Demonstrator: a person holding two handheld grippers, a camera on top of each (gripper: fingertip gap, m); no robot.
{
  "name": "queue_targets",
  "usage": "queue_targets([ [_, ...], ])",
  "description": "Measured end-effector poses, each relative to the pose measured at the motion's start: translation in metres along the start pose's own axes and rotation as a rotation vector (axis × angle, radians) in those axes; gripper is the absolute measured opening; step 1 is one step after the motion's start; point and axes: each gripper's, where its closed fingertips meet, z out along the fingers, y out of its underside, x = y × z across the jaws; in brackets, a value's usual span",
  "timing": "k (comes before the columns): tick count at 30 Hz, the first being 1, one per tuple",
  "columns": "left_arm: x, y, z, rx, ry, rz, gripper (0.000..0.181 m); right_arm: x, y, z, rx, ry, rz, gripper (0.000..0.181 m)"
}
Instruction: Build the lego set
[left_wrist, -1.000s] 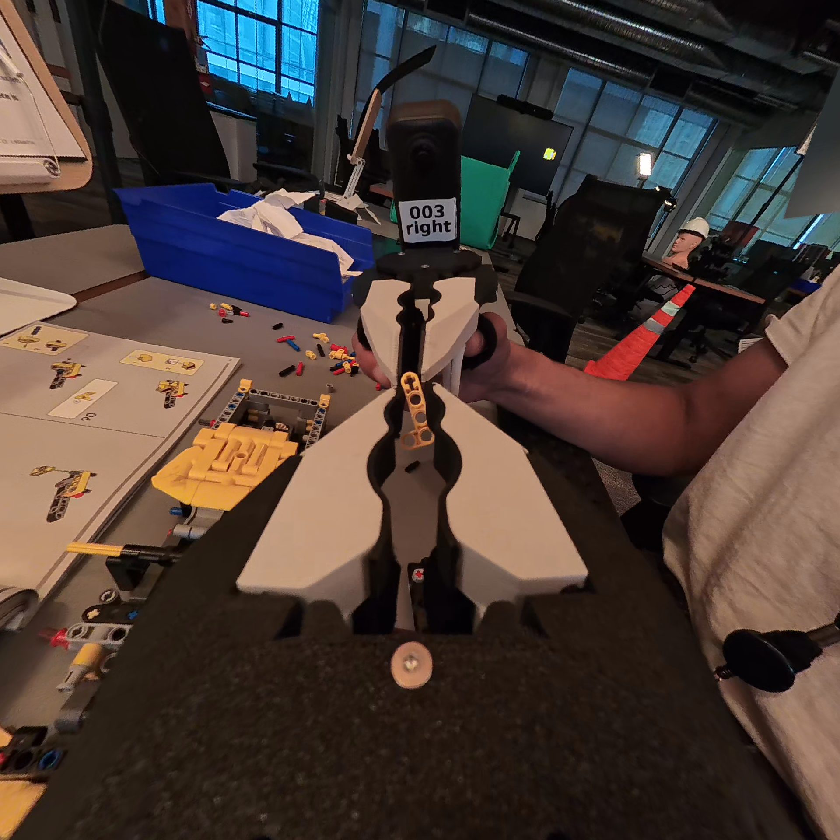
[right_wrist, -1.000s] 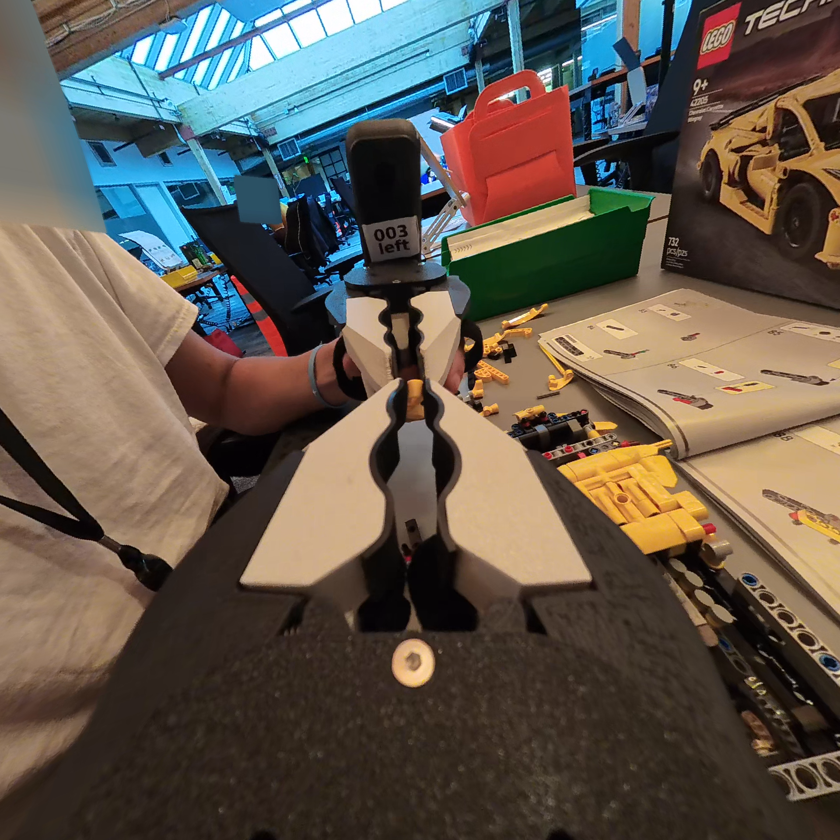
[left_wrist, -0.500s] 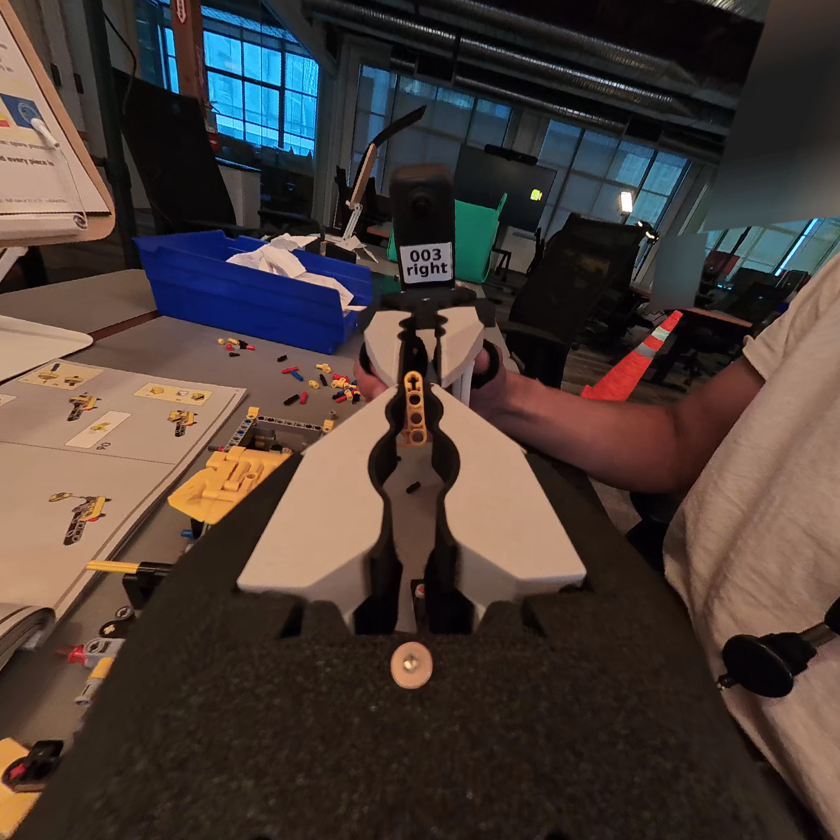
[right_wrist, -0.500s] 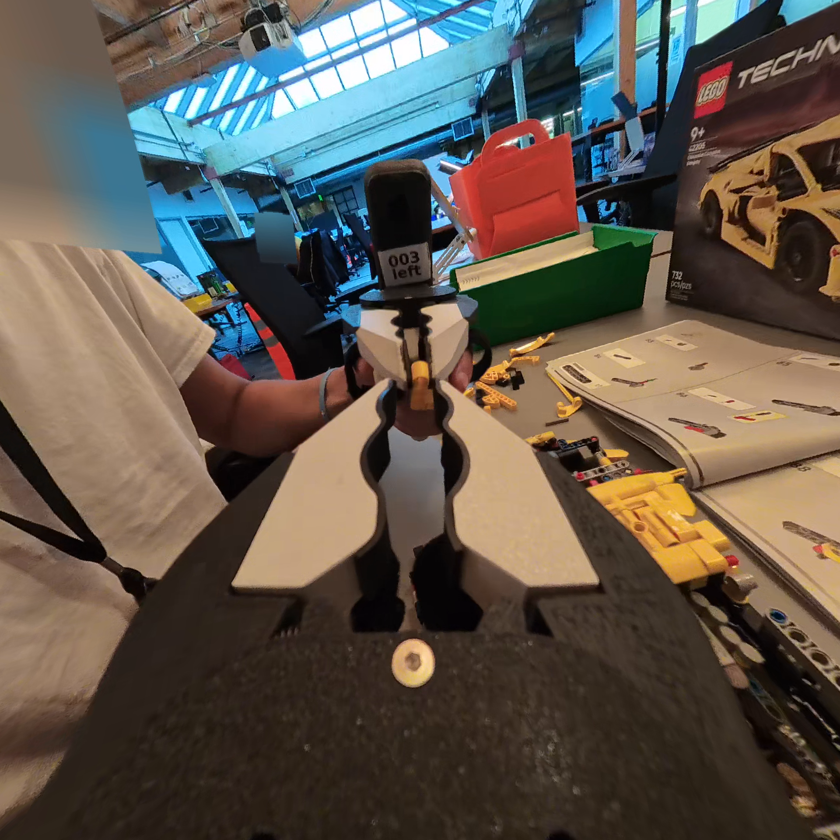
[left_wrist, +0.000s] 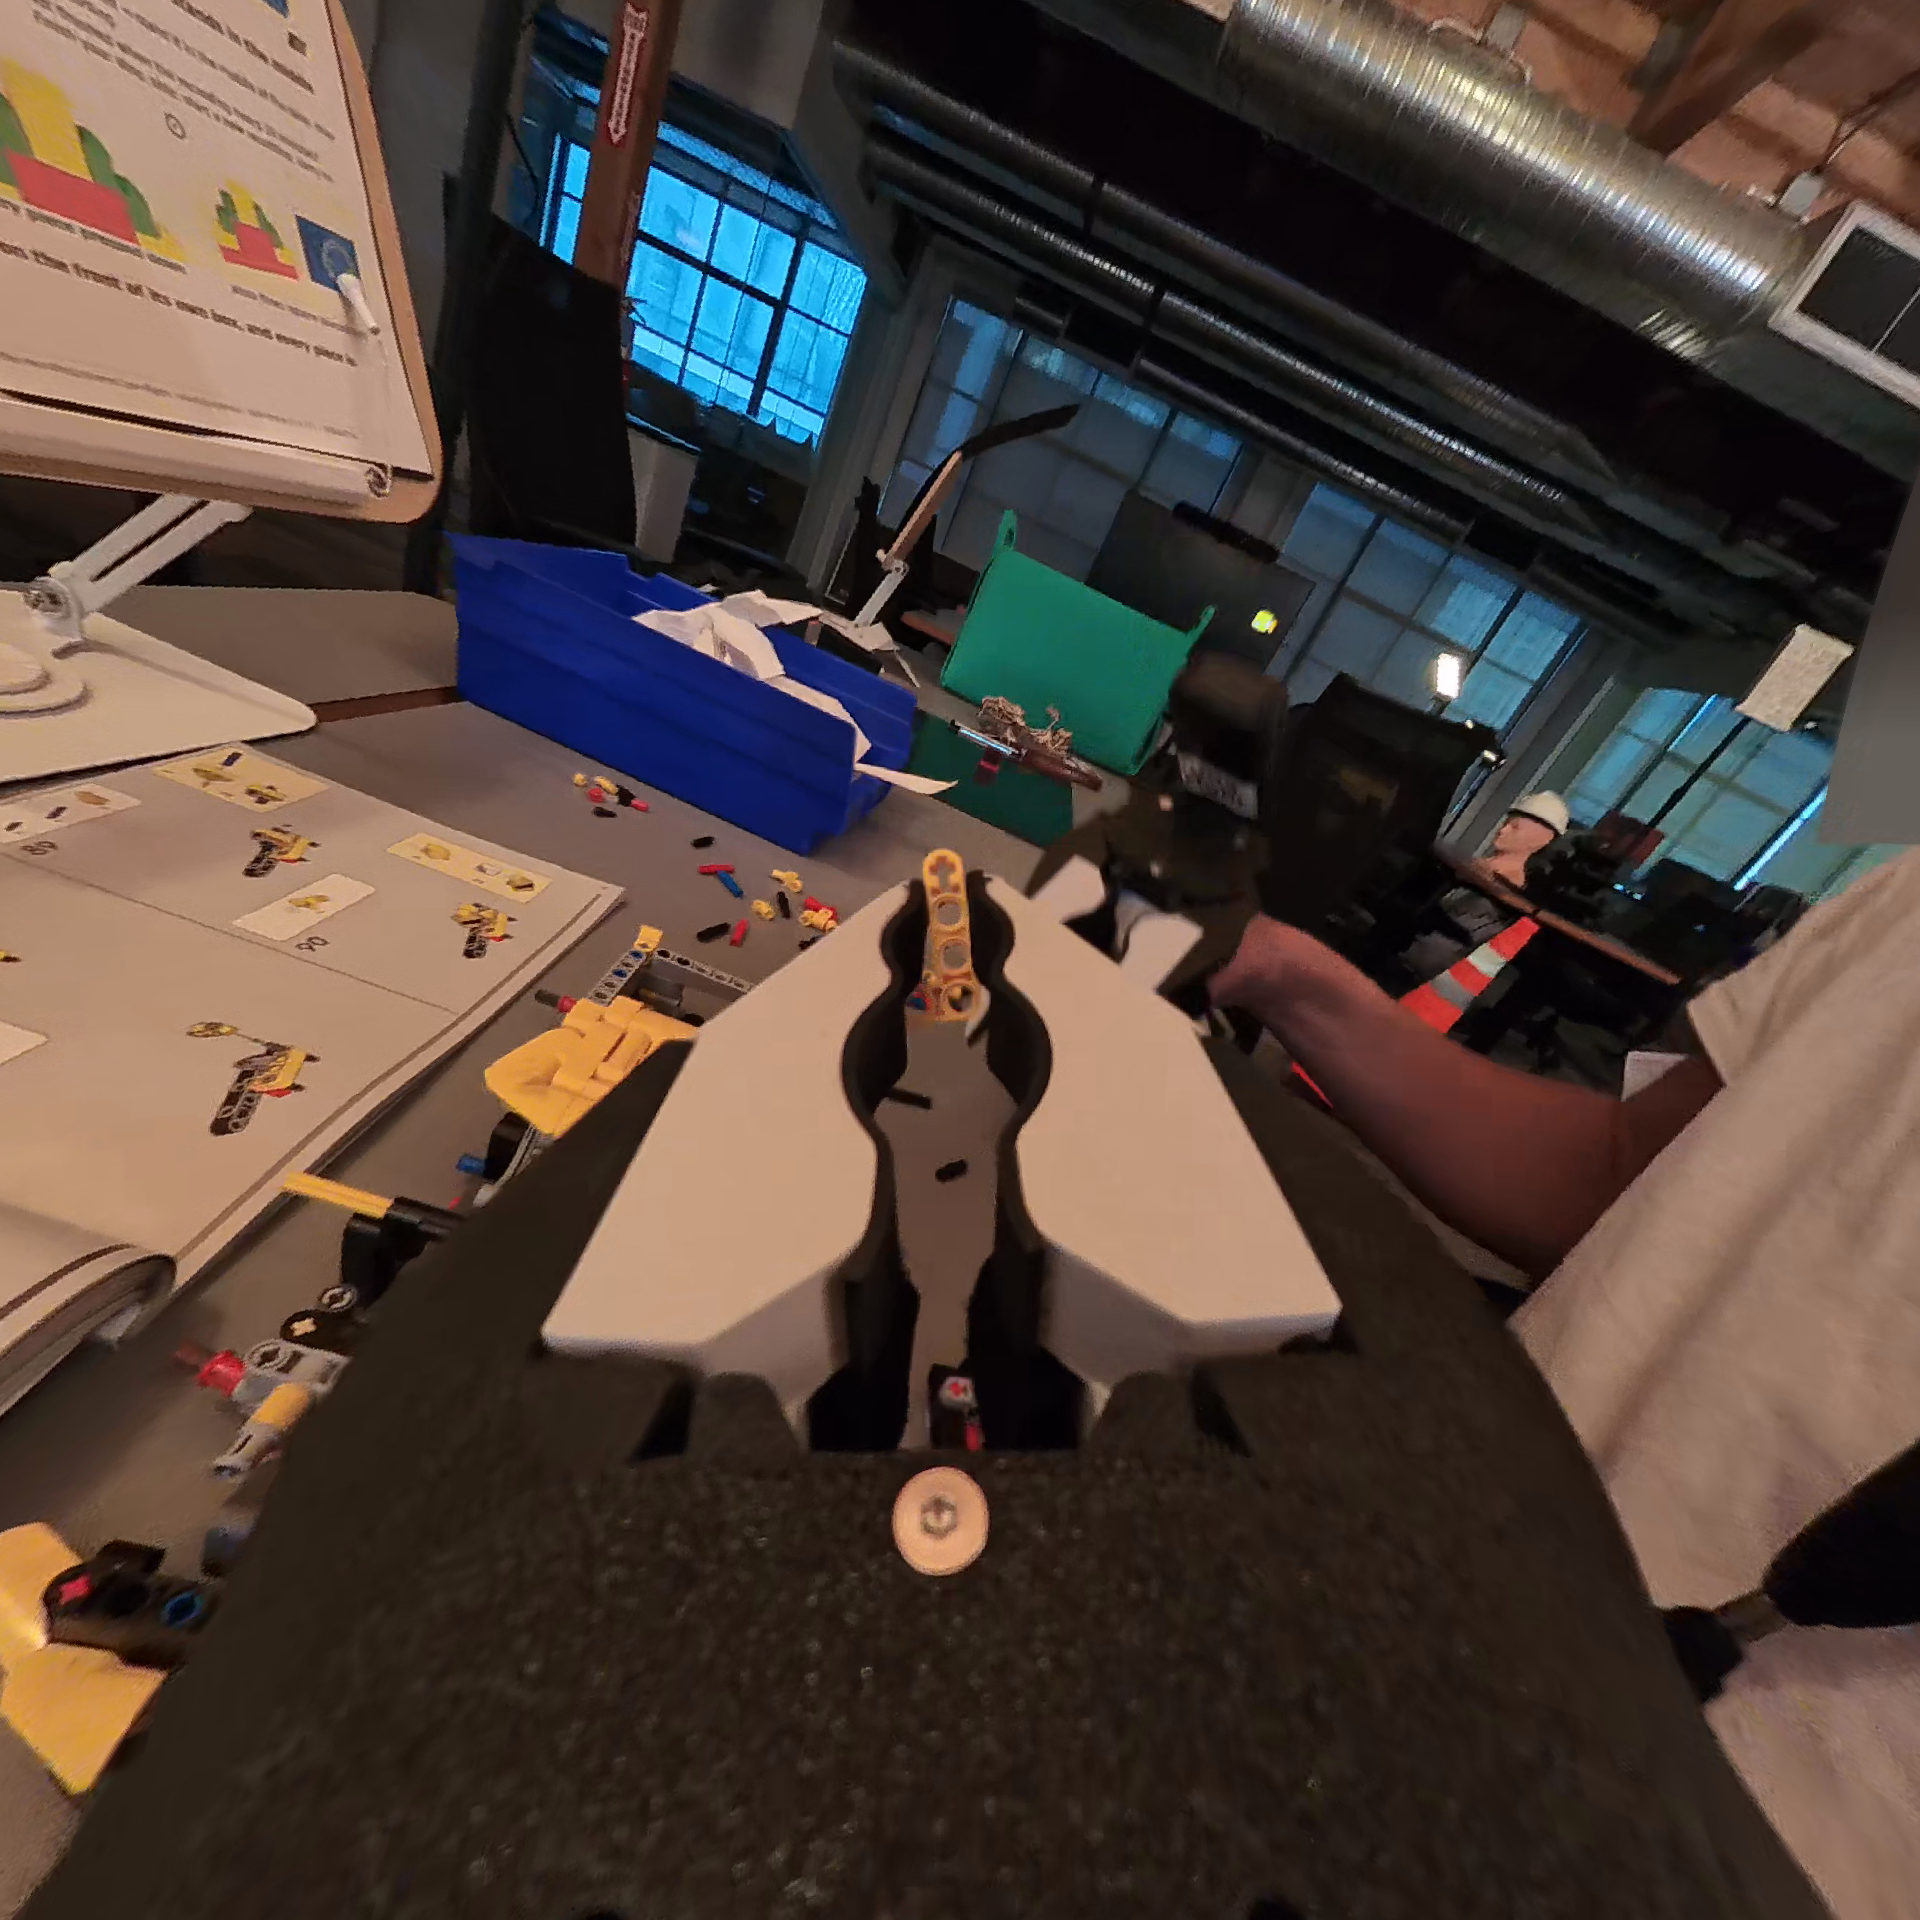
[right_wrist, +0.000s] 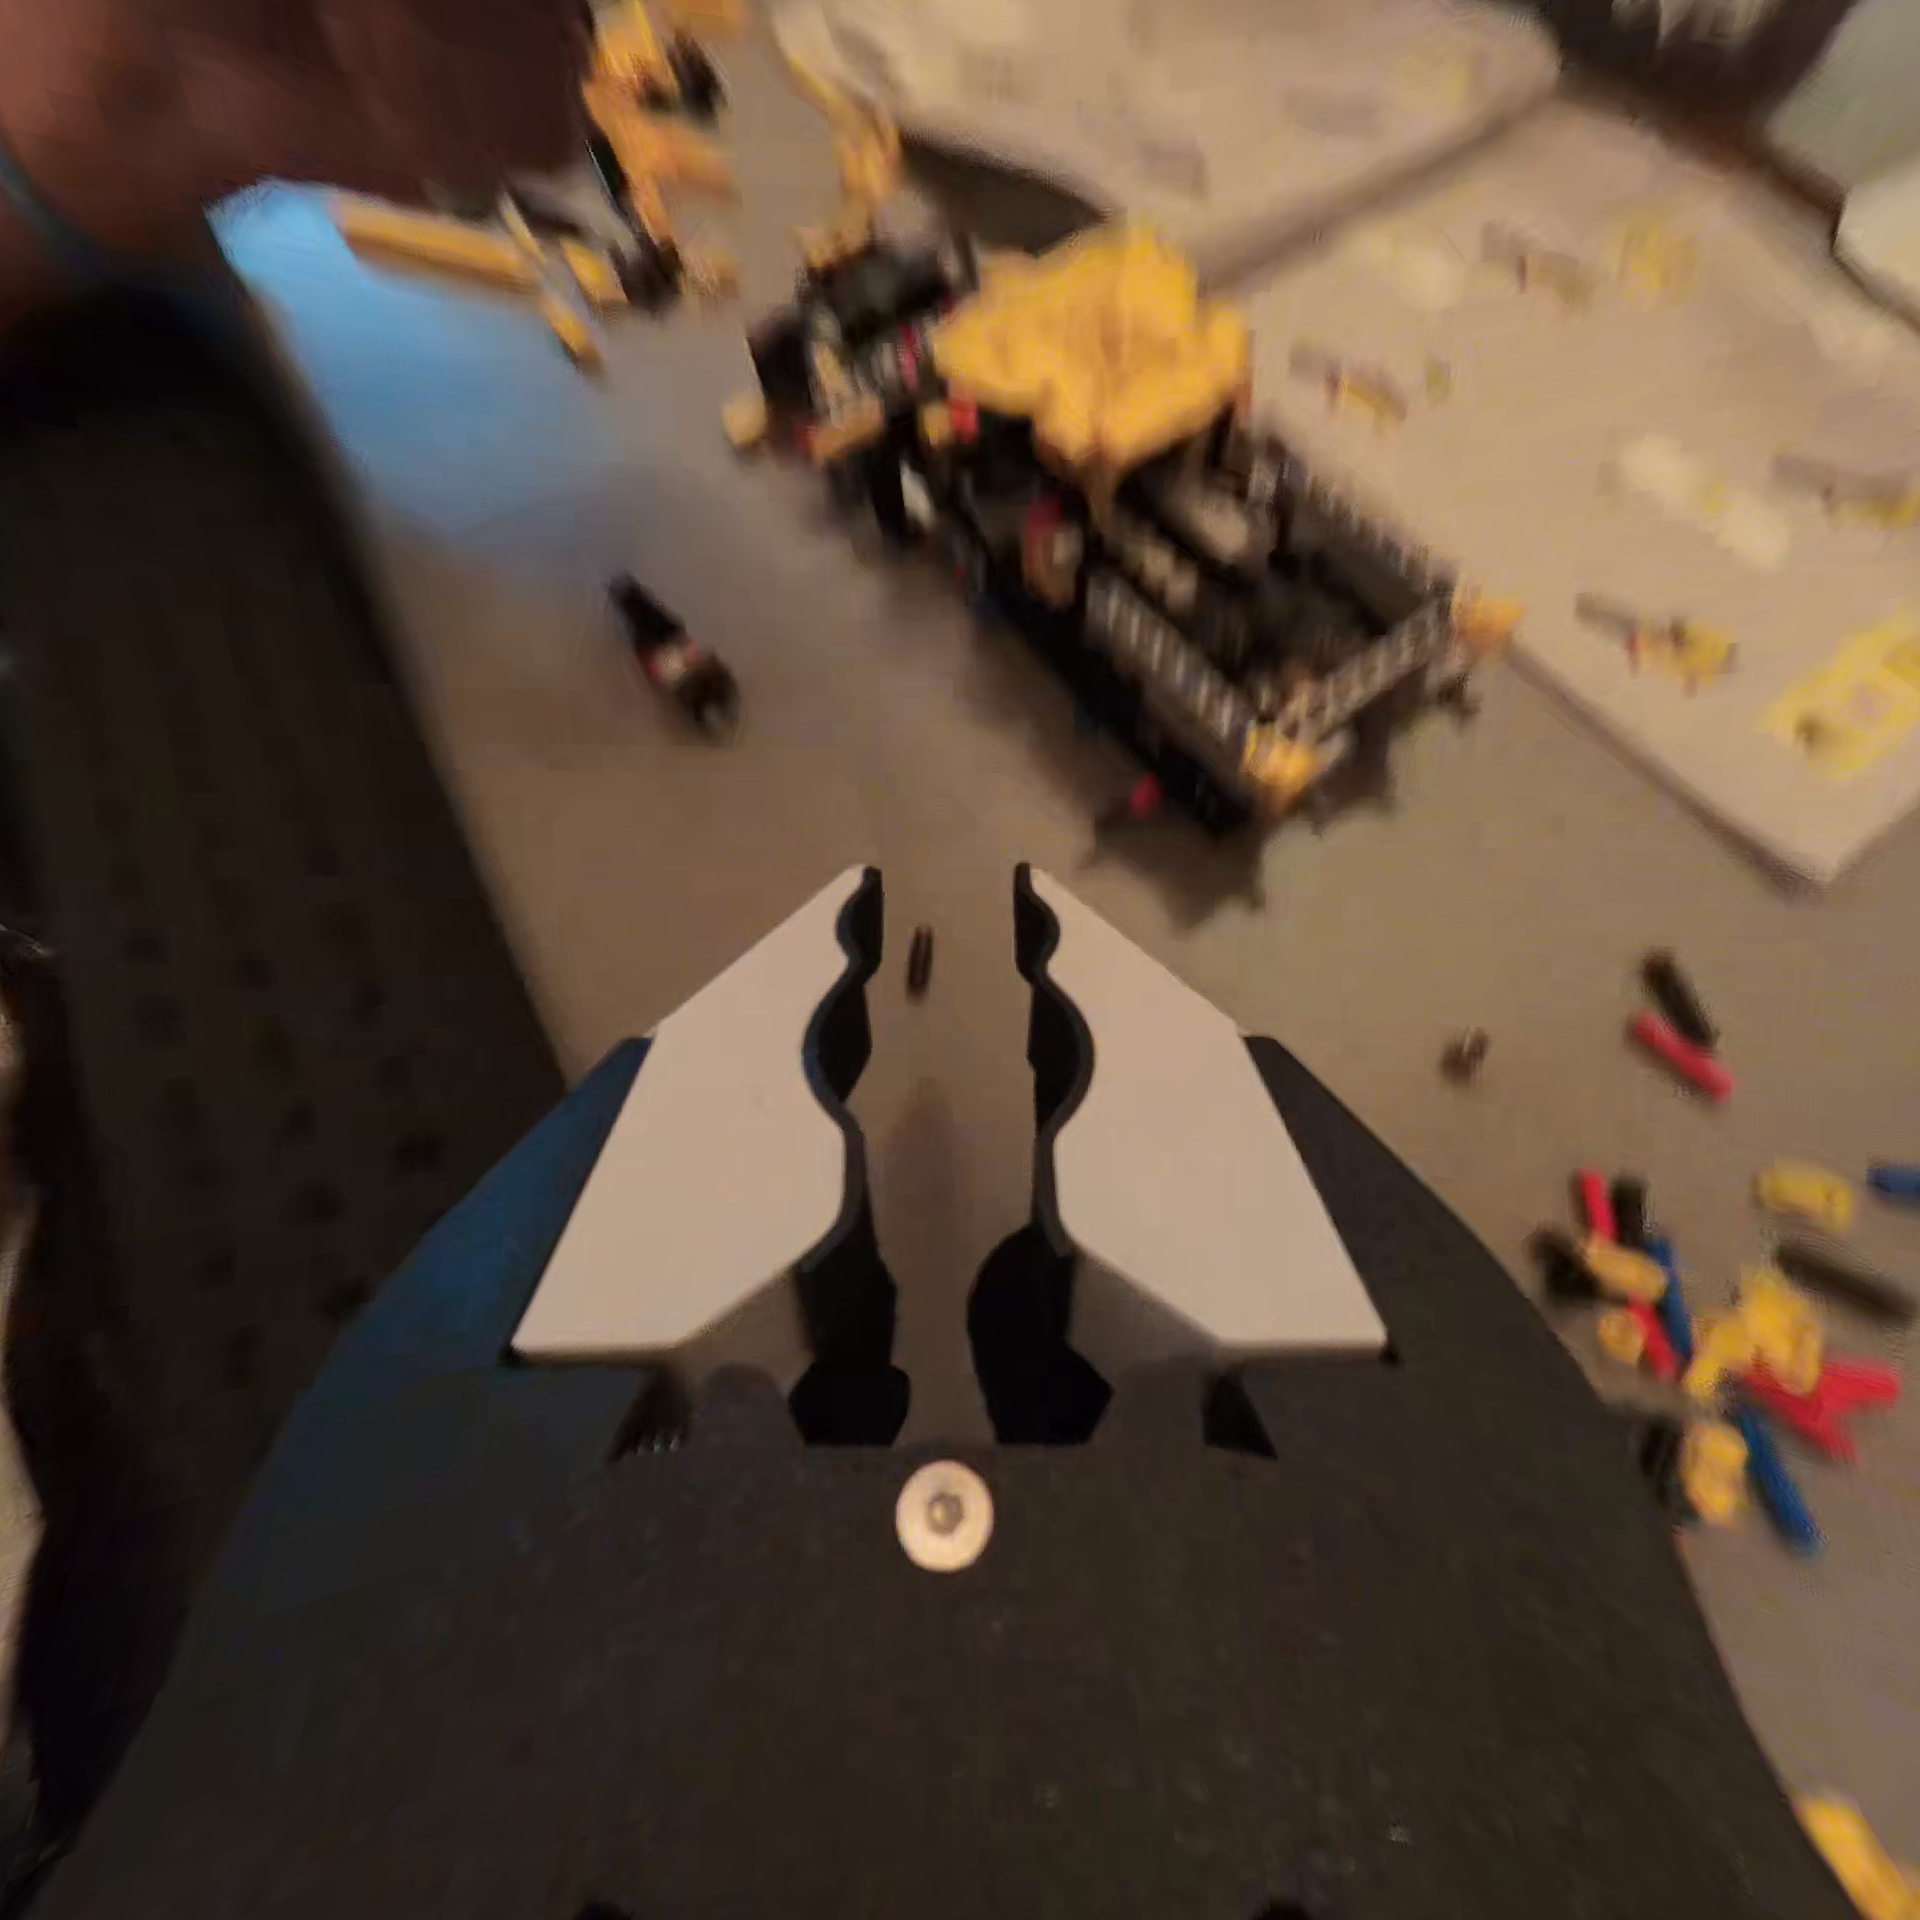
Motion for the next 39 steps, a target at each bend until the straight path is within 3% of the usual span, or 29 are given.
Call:
queue_targets([
  [4, -0.003, 0.003, 0.001, -0.016, -0.019, 0.012, 0.007, 0.012, 0.051, 0.006, -0.152, 0.196, 0.039, 0.025],
  [11, -0.004, 0.005, 0.002, -0.022, -0.014, -0.002, 0.008, 0.031, 0.053, 0.014, -0.123, 0.258, 0.133, 0.02],
  [16, -0.008, 0.008, 0.001, -0.029, -0.018, -0.012, 0.007, 0.024, 0.049, 0.021, -0.138, 0.174, 0.13, 0.018],
  [20, -0.009, 0.011, 0.002, -0.048, -0.02, -0.009, 0.008, 0.026, 0.061, 0.01, -0.232, 0.109, 0.095, 0.018],
  [25, -0.007, 0.011, 0.002, -0.05, -0.01, -0.006, 0.007, 0.019, 0.063, 0.007, -0.211, 0.029, 0.075, 0.02],
  [29, -0.008, 0.01, 0.001, -0.041, -0.004, -0.017, 0.007, 0.027, 0.054, 0.0, -0.188, 0.0, -0.043, 0.021],
  [39, -0.012, 0.016, 0.003, -0.064, -0.016, -0.015, 0.007, 0.044, 0.022, 0.021, -0.116, -0.286, -0.479, 0.026],
])
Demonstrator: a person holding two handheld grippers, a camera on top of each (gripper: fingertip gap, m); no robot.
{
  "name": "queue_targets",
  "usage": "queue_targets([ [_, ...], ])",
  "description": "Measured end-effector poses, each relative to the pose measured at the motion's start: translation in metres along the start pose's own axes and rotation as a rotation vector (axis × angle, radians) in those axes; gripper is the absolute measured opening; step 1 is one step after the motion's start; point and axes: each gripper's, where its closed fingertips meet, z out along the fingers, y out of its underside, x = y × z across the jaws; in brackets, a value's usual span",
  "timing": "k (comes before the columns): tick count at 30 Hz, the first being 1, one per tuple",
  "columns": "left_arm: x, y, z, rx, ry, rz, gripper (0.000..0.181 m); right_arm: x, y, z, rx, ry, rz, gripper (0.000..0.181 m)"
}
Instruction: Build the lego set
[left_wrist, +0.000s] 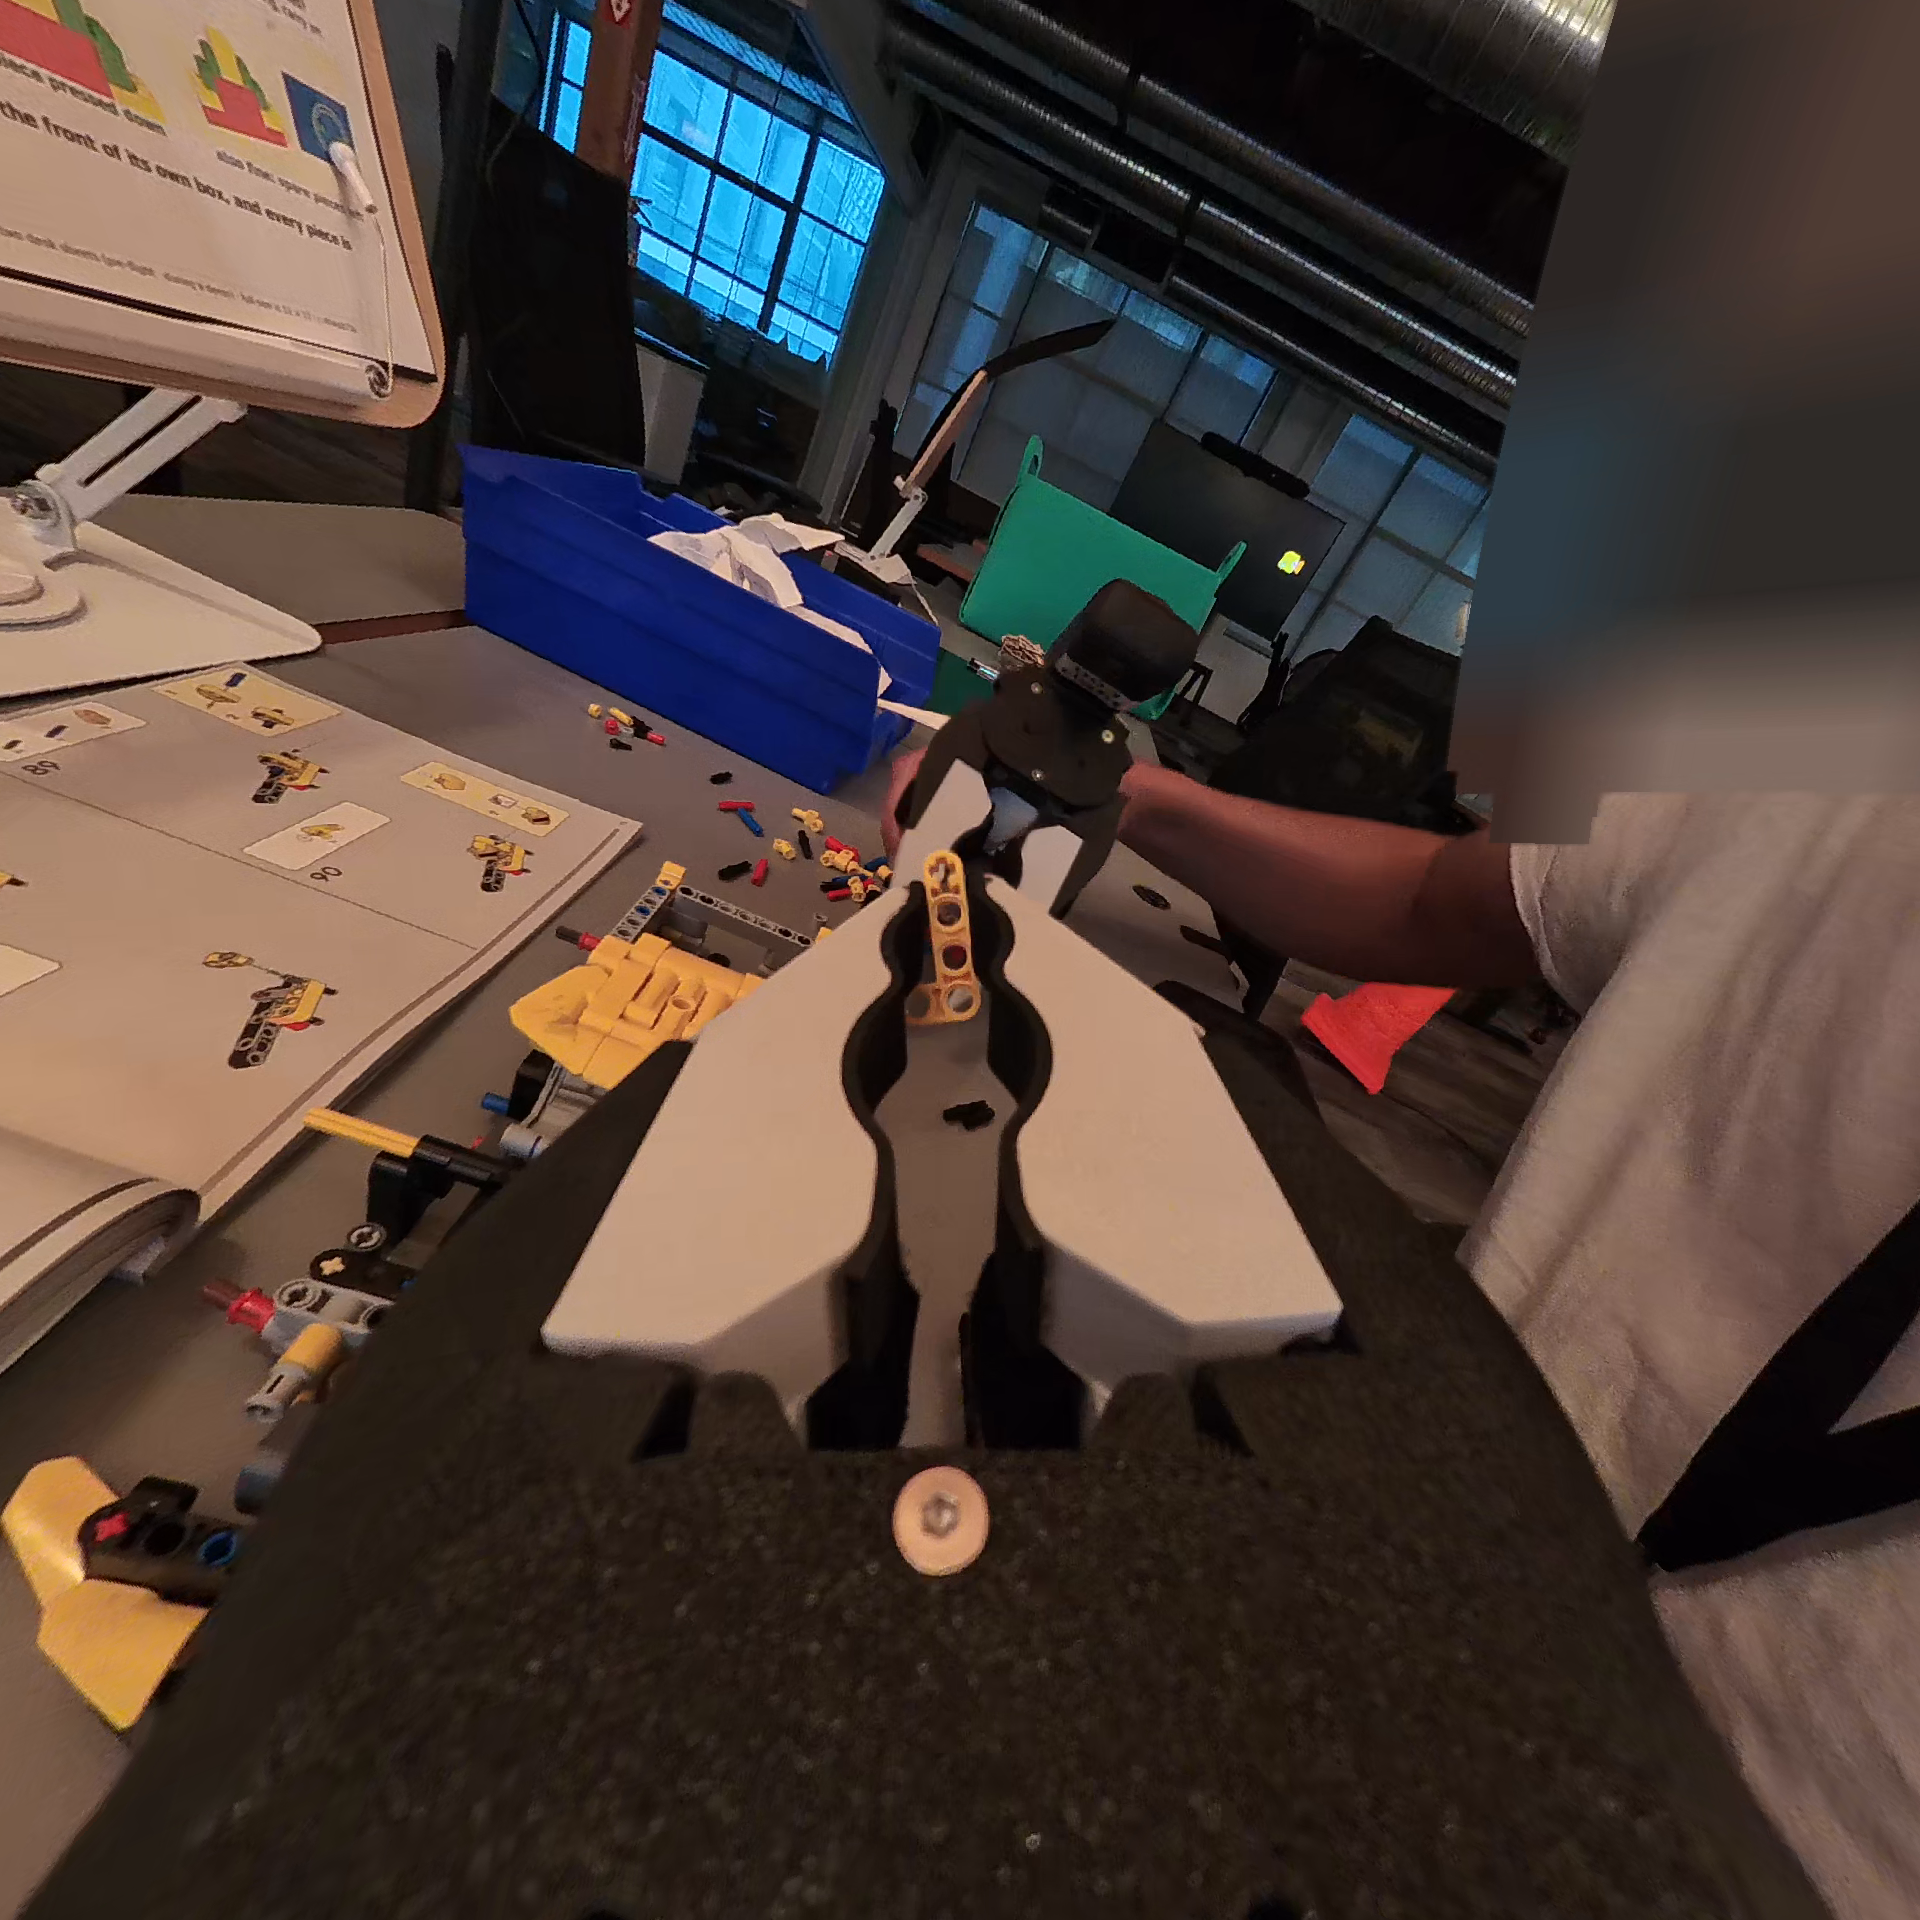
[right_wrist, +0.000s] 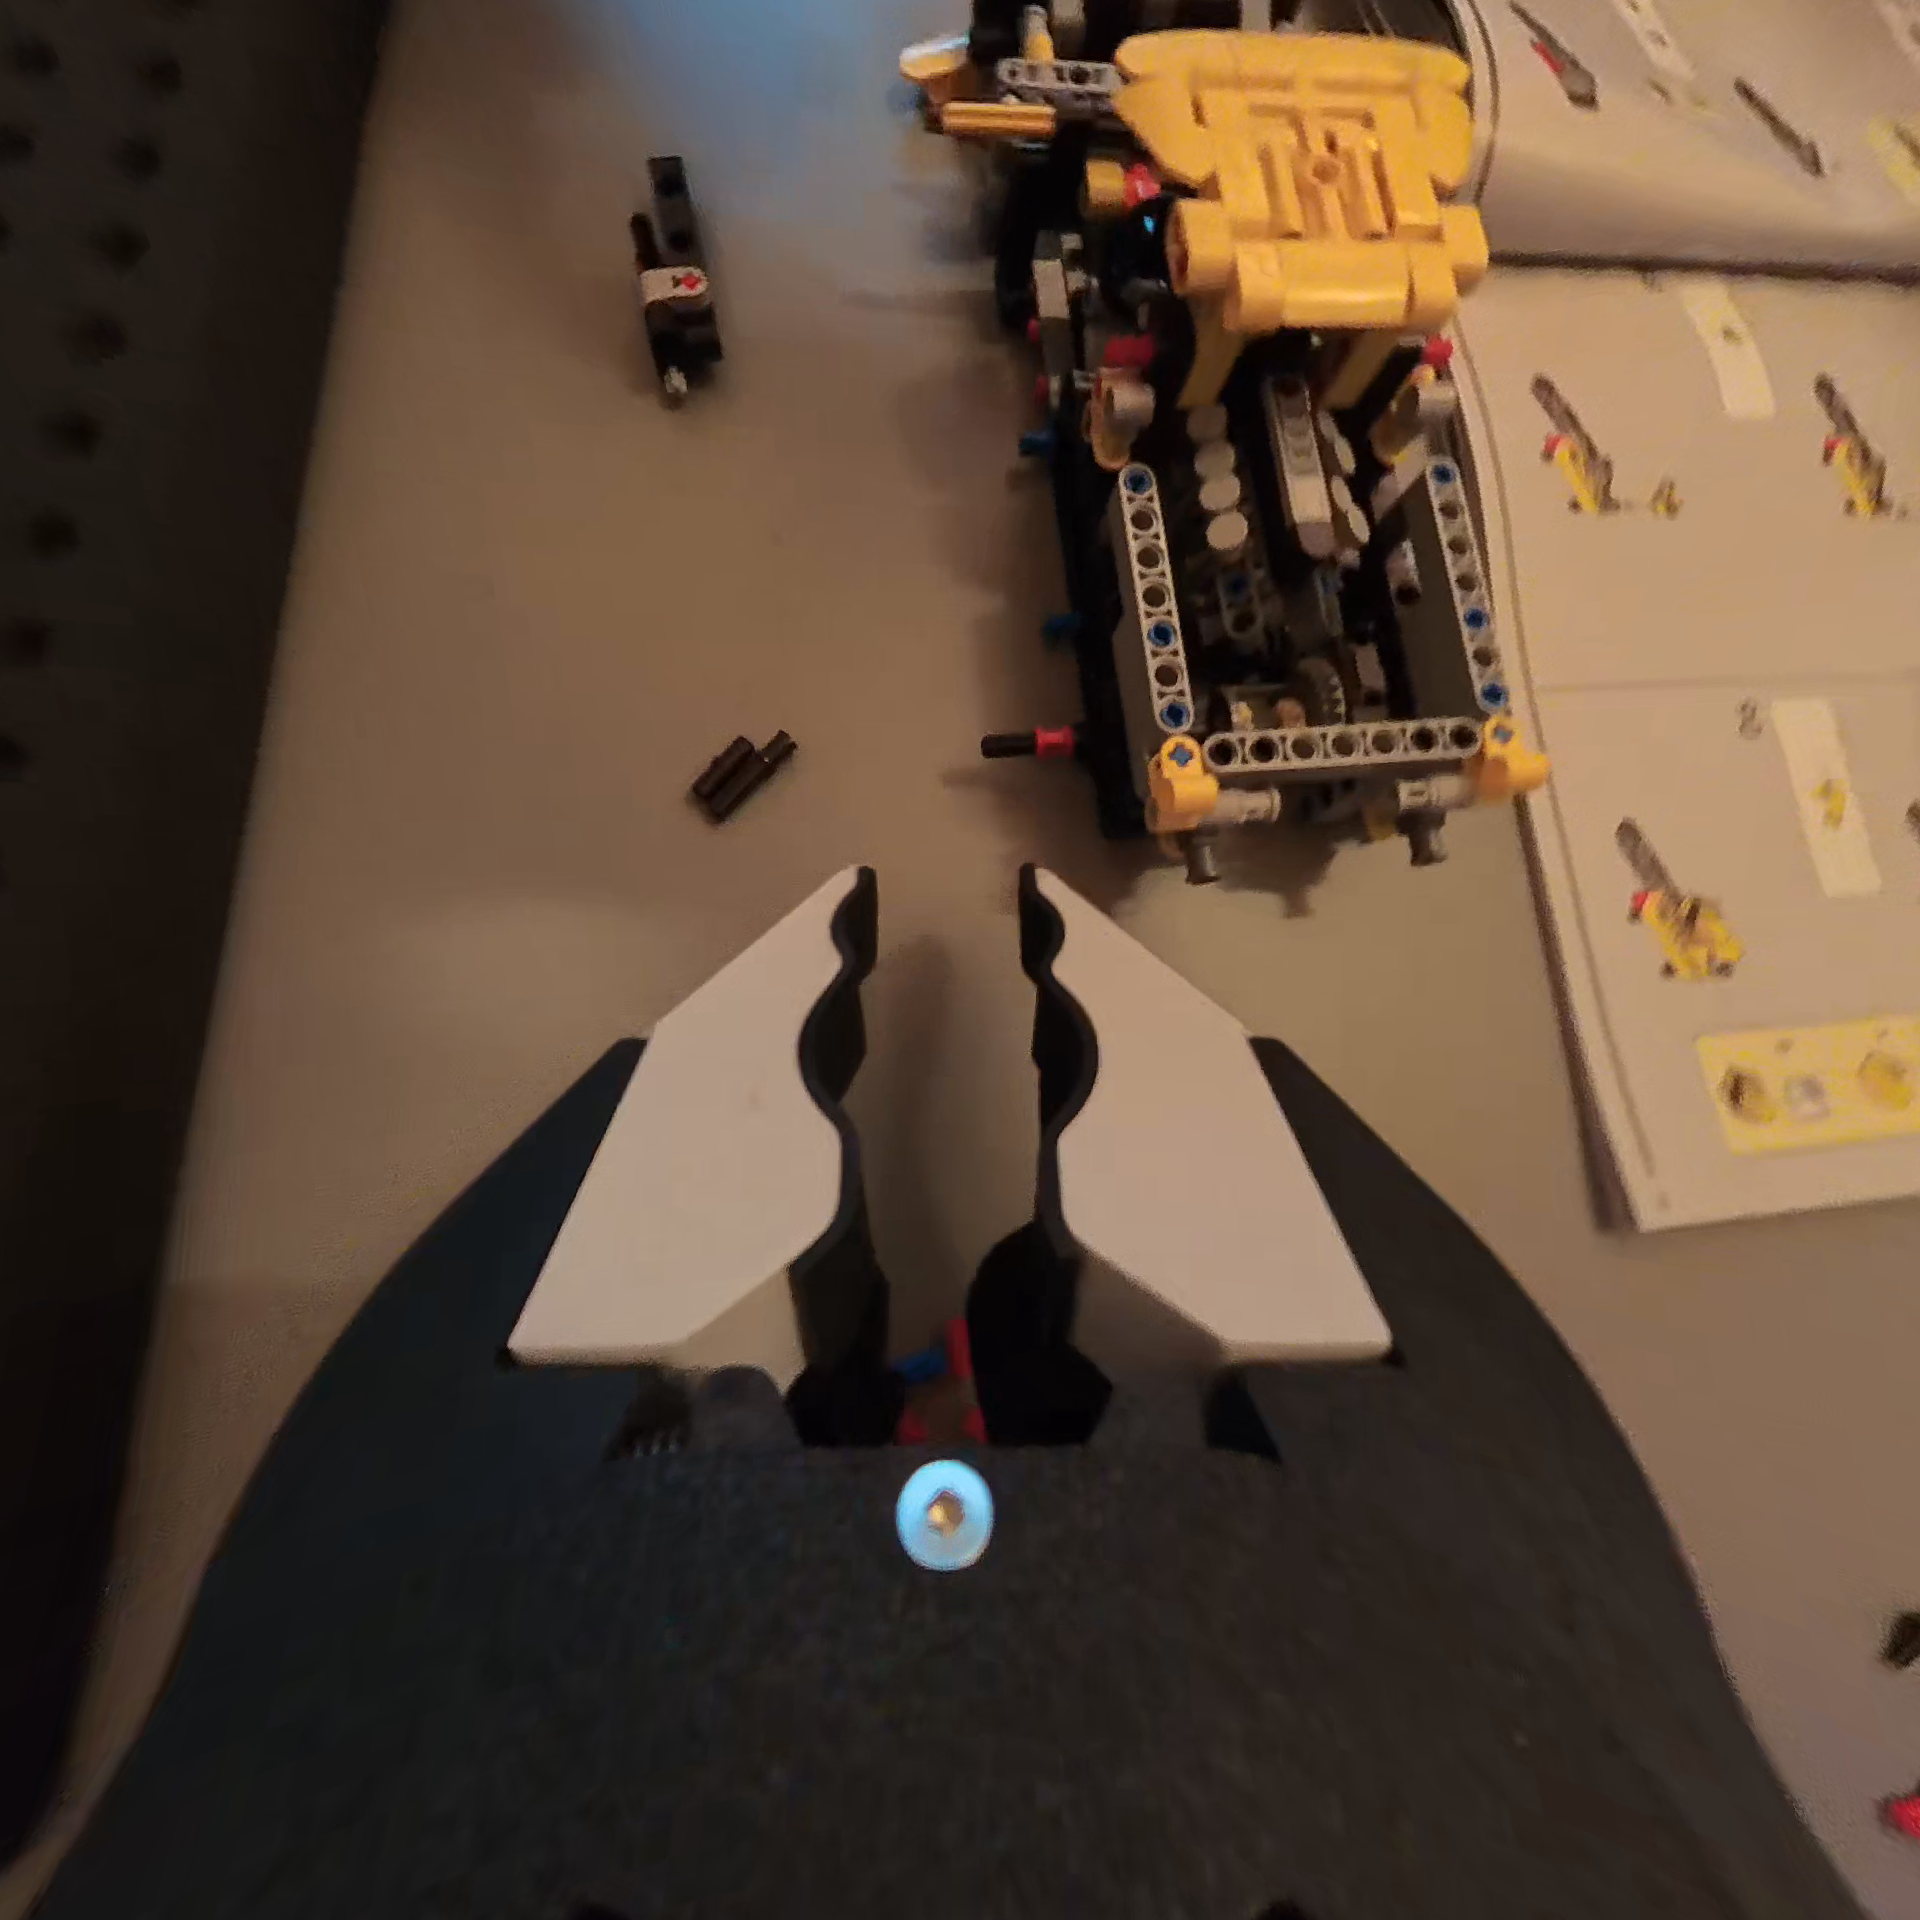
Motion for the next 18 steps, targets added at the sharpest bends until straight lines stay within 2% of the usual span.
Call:
queue_targets([
  [2, 0.0, 0.001, 0.0, -0.004, -0.001, 0.001, 0.007, -0.001, -0.003, 0.001, 0.013, -0.056, -0.042, 0.026],
  [6, 0.001, 0.003, 0.002, -0.017, -0.007, 0.026, 0.007, -0.006, 0.013, 0.015, -0.082, -0.141, -0.096, 0.028],
  [13, 0.0, -0.001, -0.001, -0.007, -0.014, 0.03, 0.007, -0.03, -0.003, 0.03, -0.039, -0.2, -0.175, 0.03],
  [18, 0.004, -0.003, -0.001, -0.001, -0.004, 0.034, 0.007, -0.038, -0.01, 0.036, -0.01, -0.221, -0.144, 0.028],
])
